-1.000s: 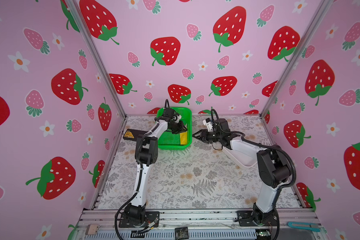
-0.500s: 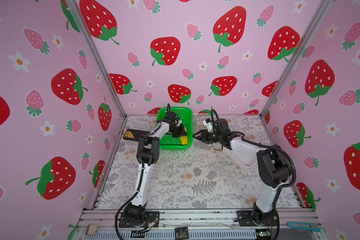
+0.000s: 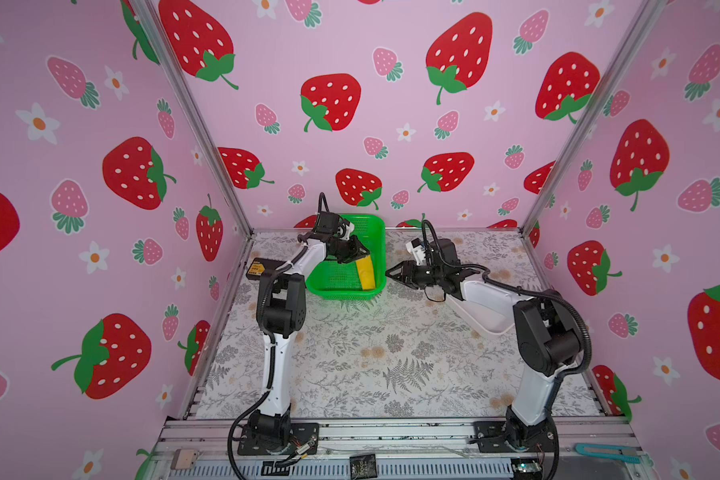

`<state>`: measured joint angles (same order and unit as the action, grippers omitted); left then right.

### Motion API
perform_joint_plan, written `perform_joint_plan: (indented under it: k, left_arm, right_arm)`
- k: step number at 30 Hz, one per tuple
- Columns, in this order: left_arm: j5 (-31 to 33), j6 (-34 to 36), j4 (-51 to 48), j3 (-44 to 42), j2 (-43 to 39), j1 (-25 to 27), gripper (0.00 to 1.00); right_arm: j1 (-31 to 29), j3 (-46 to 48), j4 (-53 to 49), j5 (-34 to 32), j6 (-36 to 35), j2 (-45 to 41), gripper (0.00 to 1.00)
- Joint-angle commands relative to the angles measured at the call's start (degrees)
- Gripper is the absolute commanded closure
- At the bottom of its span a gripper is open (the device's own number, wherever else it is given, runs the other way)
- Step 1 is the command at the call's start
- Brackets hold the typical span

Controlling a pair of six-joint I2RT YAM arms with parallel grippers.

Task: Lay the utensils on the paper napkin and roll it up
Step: 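Open the left gripper and release the bundle inside the basket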

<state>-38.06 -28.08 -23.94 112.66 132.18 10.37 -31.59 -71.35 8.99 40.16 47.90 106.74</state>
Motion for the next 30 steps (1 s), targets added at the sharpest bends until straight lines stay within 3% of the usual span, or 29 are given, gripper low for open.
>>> perform_joint_plan:
  k: [1,7,15,24,30]
  left_arm:
    - [2.71,-0.99,-0.83,-0.54,0.95,-1.13,0.72]
    - [4.01,-1.56,-4.71,1.54,4.09,-1.25,0.61]
    - [2.62,-2.61,-5.37,4.26,8.13,-1.14,0.59]
    - [0.12,-2.95,-4.96,7.39,12.26,-0.80,0.80]
    - [-3.78,-2.43,-3.38,8.52,13.98,-0.53,0.83]
  right_arm:
    - [0.22,0.42,0.12,0.31,-0.75,-1.51,0.49]
    - [0.17,0.34,0.13,0.47,-0.71,-1.44,0.49]
    - [0.22,0.34,0.20,0.56,-0.62,-1.12,0.49]
    - [0.31,0.51,0.00,0.61,-0.67,-1.06,0.49]
    - [0.31,0.53,0.01,0.63,-0.71,-0.97,0.49]
